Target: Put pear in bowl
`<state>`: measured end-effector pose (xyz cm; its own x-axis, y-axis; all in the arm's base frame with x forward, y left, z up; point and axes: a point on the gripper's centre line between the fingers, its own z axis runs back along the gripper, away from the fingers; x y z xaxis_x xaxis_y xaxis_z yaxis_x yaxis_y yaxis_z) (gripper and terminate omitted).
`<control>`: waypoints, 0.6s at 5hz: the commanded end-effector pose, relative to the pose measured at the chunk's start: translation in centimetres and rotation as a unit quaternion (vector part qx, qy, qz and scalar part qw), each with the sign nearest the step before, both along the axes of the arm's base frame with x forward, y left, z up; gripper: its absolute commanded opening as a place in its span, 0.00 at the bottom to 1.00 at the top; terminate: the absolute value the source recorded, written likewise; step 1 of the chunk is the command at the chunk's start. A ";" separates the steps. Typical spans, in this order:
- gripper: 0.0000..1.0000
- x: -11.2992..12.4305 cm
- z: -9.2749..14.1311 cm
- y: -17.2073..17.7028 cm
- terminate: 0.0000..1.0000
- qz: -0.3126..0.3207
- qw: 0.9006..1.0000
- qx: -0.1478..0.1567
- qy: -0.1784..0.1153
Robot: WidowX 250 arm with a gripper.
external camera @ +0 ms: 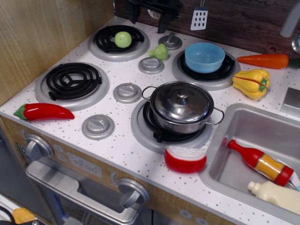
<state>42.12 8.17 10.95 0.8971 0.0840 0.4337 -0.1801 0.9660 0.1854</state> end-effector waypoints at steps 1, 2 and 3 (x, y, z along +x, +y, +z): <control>1.00 0.8 0.5 2.5 0.00 -0.012 0.998 0.022 -0.051; 1.00 0.7 -0.3 3.6 0.00 -0.020 0.998 0.012 -0.053; 1.00 1.0 -1.3 4.7 0.00 -0.026 0.997 0.028 -0.063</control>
<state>43.25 13.02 7.19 0.8523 -0.0006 0.5230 -0.1396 0.9635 0.2285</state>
